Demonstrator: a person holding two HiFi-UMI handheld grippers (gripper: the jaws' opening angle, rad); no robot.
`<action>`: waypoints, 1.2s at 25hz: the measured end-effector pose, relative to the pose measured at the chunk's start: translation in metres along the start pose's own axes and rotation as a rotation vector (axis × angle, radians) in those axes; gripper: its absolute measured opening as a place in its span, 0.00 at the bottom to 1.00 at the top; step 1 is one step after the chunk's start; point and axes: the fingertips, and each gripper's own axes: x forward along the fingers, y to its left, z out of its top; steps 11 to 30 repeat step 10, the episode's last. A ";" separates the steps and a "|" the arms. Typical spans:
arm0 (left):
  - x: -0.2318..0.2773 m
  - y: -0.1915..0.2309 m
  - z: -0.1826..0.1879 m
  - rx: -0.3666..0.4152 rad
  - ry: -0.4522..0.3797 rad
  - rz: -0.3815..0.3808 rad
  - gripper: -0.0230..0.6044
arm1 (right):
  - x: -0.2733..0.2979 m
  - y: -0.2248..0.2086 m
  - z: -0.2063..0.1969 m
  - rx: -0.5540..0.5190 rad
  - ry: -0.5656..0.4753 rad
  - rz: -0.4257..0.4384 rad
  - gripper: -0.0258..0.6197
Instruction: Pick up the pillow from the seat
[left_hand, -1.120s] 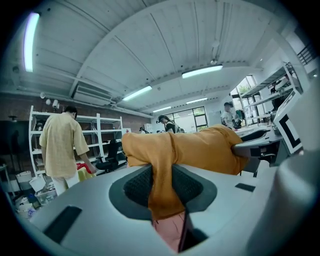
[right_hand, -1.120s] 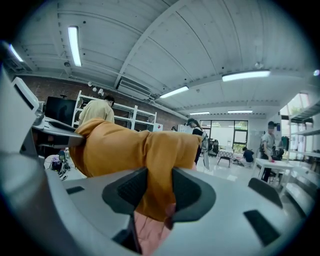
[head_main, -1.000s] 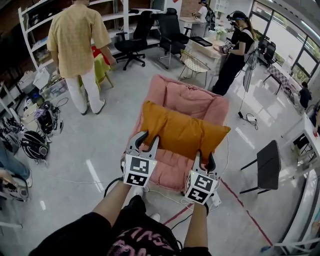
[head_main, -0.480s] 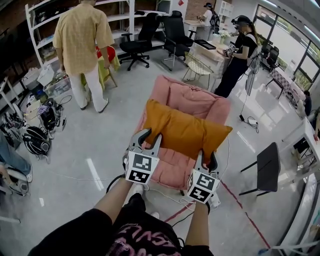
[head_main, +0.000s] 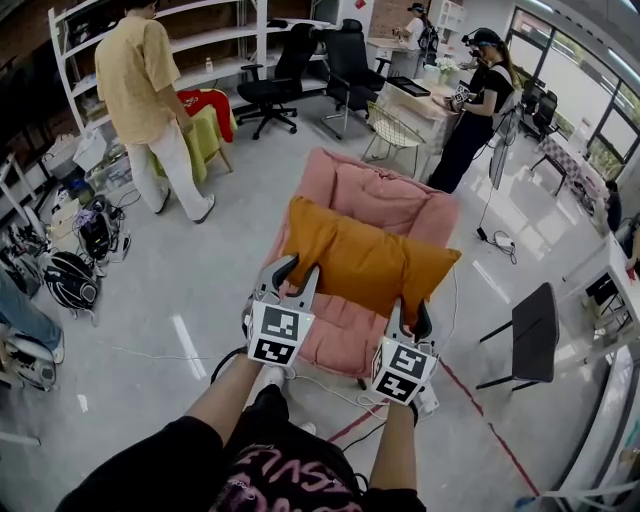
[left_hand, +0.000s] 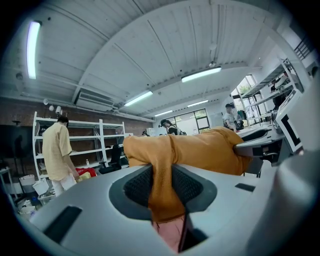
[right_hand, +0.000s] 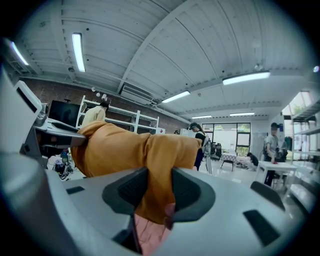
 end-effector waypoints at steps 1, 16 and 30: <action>0.001 0.000 0.000 0.001 -0.002 0.000 0.23 | 0.000 0.000 0.000 0.000 -0.001 -0.001 0.29; 0.009 0.002 -0.004 -0.001 0.014 0.000 0.23 | 0.009 0.000 -0.003 0.002 0.017 0.004 0.29; 0.009 0.002 -0.004 -0.001 0.014 0.000 0.23 | 0.009 0.000 -0.003 0.002 0.017 0.004 0.29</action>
